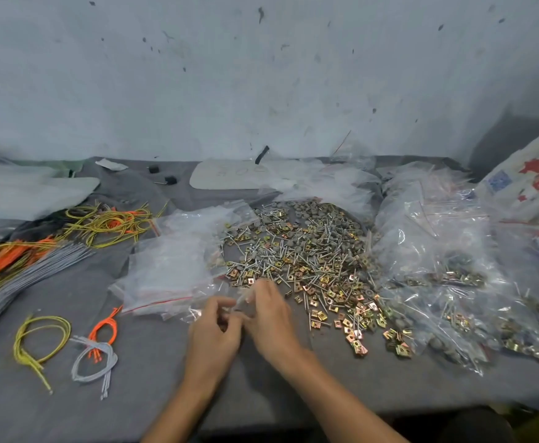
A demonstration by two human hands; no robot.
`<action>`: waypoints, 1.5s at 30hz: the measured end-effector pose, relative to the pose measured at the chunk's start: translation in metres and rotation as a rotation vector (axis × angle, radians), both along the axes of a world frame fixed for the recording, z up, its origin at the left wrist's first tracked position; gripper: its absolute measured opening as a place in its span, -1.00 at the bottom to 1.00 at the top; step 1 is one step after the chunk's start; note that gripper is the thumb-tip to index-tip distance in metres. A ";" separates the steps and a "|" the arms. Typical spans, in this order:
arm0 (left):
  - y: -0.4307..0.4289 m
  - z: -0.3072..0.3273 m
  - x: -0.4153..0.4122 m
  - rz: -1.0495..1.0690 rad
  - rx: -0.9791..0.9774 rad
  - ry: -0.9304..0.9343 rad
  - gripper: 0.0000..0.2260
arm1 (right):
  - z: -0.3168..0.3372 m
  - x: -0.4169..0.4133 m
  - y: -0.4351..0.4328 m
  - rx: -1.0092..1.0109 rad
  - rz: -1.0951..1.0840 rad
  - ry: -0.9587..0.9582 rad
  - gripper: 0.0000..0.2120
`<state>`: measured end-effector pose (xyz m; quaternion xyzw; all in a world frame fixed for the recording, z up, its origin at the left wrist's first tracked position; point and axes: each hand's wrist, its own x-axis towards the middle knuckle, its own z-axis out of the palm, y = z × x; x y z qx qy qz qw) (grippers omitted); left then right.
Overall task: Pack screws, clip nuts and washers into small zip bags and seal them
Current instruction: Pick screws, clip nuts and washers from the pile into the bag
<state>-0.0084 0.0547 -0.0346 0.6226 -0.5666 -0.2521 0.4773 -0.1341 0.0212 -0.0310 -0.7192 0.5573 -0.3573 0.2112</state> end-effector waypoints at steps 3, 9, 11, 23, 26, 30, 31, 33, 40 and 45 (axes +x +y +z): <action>0.015 -0.001 0.006 -0.084 0.004 -0.152 -0.88 | -0.004 -0.009 -0.004 -0.037 0.015 0.050 -0.65; 0.041 -0.017 0.014 -0.040 0.062 -0.500 -0.77 | -0.002 -0.020 -0.017 -0.053 0.012 0.176 -0.74; 0.035 -0.014 0.010 -0.027 0.073 -0.487 -0.72 | -0.002 -0.019 -0.021 -0.032 0.010 0.182 -0.84; 0.035 0.004 0.003 -0.019 -0.131 -0.532 -0.94 | 0.012 -0.040 -0.019 0.012 0.096 0.211 -0.95; 0.028 0.028 0.012 -0.026 -0.185 -0.454 -0.96 | 0.039 -0.044 -0.021 0.112 0.094 0.023 -0.93; 0.020 0.070 0.021 0.013 -0.244 -0.379 -0.94 | 0.084 -0.044 -0.019 0.178 0.122 -0.217 -0.80; 0.019 0.080 0.023 0.022 -0.259 -0.364 -0.94 | 0.095 -0.045 -0.015 0.182 0.132 -0.263 -0.76; 0.019 0.097 0.027 0.027 -0.282 -0.328 -0.90 | 0.116 -0.048 -0.008 0.174 0.141 -0.308 -0.69; 0.032 0.135 0.025 -0.103 -0.269 -0.178 -0.84 | 0.162 -0.065 0.025 0.039 0.318 0.062 -0.65; 0.047 0.142 0.016 -0.221 -0.281 -0.068 -0.79 | 0.164 -0.050 0.046 -0.130 0.383 -0.017 -0.79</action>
